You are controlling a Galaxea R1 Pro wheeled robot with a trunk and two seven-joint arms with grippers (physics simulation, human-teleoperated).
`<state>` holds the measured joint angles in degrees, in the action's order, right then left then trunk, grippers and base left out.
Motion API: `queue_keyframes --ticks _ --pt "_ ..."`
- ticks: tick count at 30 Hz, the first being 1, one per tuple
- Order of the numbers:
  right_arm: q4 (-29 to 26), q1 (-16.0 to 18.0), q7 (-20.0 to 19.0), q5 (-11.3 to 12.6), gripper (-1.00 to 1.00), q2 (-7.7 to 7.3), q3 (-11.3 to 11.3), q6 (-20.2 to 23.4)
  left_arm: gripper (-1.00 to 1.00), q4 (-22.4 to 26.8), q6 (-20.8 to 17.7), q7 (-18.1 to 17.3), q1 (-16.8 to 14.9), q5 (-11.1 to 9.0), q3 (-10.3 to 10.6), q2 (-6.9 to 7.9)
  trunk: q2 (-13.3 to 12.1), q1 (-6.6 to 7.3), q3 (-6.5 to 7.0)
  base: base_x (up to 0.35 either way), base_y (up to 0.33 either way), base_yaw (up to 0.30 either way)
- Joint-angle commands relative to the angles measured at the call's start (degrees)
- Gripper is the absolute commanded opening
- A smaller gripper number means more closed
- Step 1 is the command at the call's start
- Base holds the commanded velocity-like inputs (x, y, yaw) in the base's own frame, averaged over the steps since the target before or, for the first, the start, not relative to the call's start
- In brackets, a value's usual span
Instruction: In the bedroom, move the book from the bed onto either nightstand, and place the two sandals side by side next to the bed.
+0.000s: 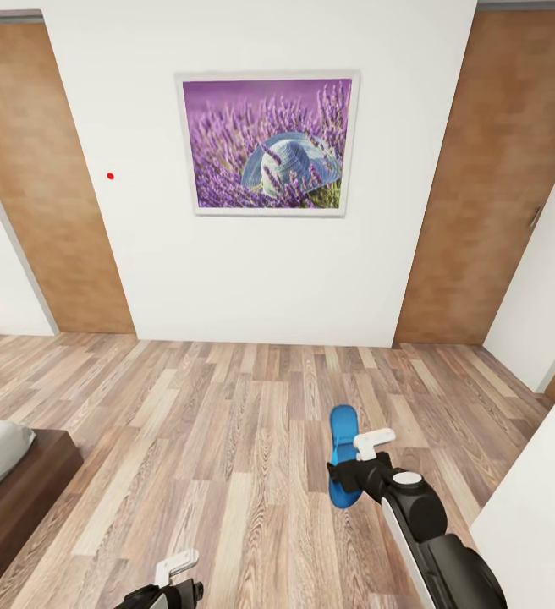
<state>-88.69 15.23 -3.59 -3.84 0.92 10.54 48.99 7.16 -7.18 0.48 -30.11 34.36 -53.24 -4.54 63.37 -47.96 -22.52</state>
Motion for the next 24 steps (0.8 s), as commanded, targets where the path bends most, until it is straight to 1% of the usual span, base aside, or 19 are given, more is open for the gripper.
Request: queue_keyframes --ticks 1,2,4,7,13,24 --pt "-0.06 -0.02 -0.36 -0.41 -1.0 0.02 -0.01 0.29 1.0 0.14 -0.3 0.05 -0.03 0.24 -0.2 -0.06 0.46 -0.23 -0.25 0.0 0.0 0.0" --pt "-0.07 -0.08 -0.36 -0.4 -1.0 0.03 -0.01 0.28 1.0 0.14 -0.3 0.05 -0.03 0.25 -0.2 -0.07 0.86 -0.45 -0.43 0.0 0.0 0.0" --pt "-0.72 0.58 -0.71 -0.5 -1.0 -0.04 0.51 0.39 1.0 0.59 0.32 0.12 -0.69 0.19 -0.62 -0.64 0.85 -0.44 -0.42 0.0 0.0 0.0" --pt "-1.69 0.97 -0.71 -0.51 -1.0 -0.04 0.51 0.39 1.0 0.59 0.31 0.12 -1.54 0.19 -0.63 -0.64 0.85 -0.44 -0.42 0.0 0.0 0.0" --pt "-3.59 0.97 -0.71 -0.51 -1.0 -0.04 0.51 0.39 1.0 0.59 0.31 0.12 -1.54 0.19 -0.63 -0.64 0.85 -0.44 -0.42 0.0 0.0 0.0" --pt "-3.59 0.97 -0.71 -0.51 -1.0 -0.04 0.51 0.39 1.0 0.59 0.31 0.12 -1.54 0.19 -0.63 -0.64 0.85 -0.44 -0.42 0.0 0.0 0.0"
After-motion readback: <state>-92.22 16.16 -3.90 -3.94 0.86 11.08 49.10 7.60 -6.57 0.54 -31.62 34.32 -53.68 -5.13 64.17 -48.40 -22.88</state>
